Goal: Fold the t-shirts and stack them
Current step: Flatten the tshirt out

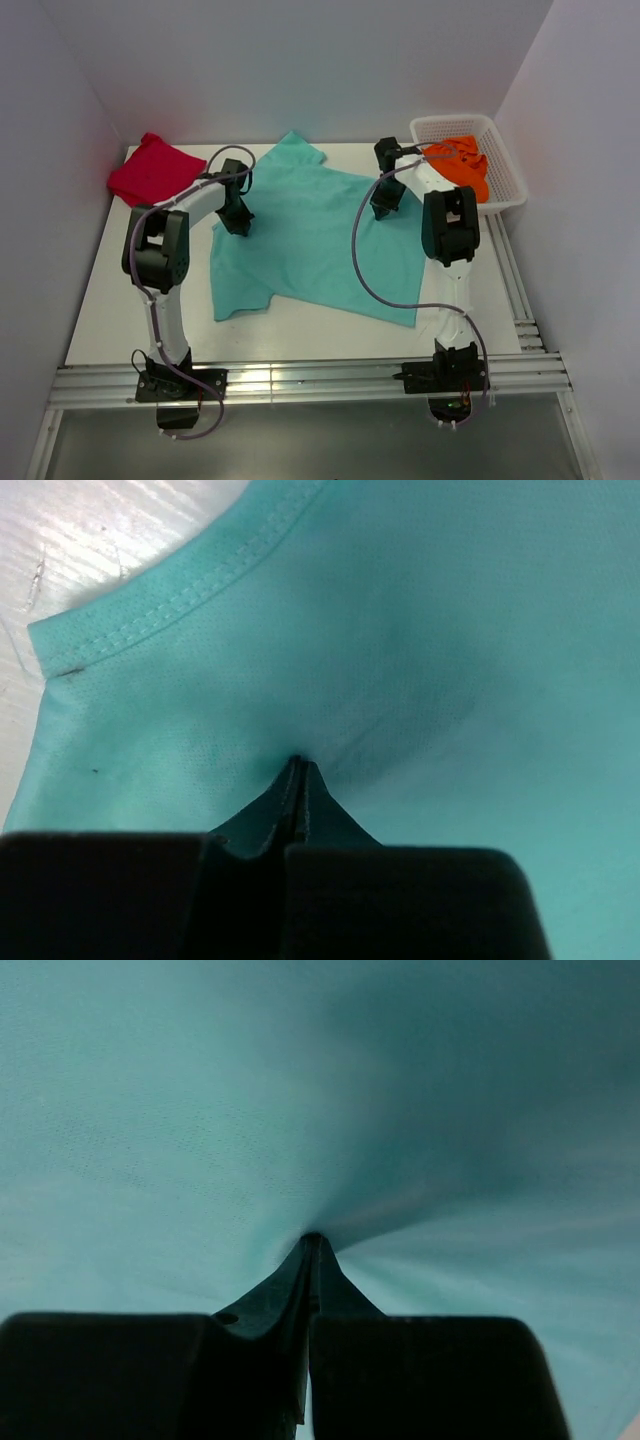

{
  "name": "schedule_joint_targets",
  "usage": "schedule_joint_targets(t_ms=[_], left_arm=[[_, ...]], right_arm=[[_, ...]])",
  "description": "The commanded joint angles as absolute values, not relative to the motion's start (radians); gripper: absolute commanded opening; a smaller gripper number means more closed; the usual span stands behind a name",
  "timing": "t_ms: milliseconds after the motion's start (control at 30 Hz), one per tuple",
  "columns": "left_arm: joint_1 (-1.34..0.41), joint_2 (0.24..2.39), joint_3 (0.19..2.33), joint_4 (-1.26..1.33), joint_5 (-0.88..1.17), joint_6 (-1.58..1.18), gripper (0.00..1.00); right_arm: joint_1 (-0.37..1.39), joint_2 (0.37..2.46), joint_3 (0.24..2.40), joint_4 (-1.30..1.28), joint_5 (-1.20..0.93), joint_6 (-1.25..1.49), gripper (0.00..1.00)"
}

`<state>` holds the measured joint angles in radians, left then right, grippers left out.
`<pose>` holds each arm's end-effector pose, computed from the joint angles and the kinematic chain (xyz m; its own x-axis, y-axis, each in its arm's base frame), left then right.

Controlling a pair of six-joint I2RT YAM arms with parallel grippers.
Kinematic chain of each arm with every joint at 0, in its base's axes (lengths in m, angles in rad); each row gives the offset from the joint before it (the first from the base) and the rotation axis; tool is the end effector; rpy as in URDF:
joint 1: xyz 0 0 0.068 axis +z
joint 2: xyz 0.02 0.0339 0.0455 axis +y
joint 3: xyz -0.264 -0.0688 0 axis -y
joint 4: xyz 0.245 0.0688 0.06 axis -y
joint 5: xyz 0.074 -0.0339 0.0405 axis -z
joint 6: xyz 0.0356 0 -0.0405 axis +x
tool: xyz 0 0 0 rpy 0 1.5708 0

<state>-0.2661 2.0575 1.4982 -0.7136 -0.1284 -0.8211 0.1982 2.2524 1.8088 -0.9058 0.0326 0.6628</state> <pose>0.4017 -0.1048 0.1632 -0.7928 -0.5363 -0.2896 -0.5220 0.8427 -0.1314 0.4487 0.0889 0.1606 -0.8708 0.4524 -0.1927 0.4390 0.8917 0.1101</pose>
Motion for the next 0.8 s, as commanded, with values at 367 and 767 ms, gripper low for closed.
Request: schedule_joint_targets(t_ms=[367,767], left_arm=[[-0.189,1.888,1.215,-0.71,-0.195,-0.878,0.0],[-0.164,1.918,1.489,-0.765,-0.239,-0.805,0.24]], right_arm=[[0.218,2.525,2.269,-0.997,-0.058,0.678,0.0],[0.219,2.303,2.155,-0.881,-0.035,0.6,1.0]])
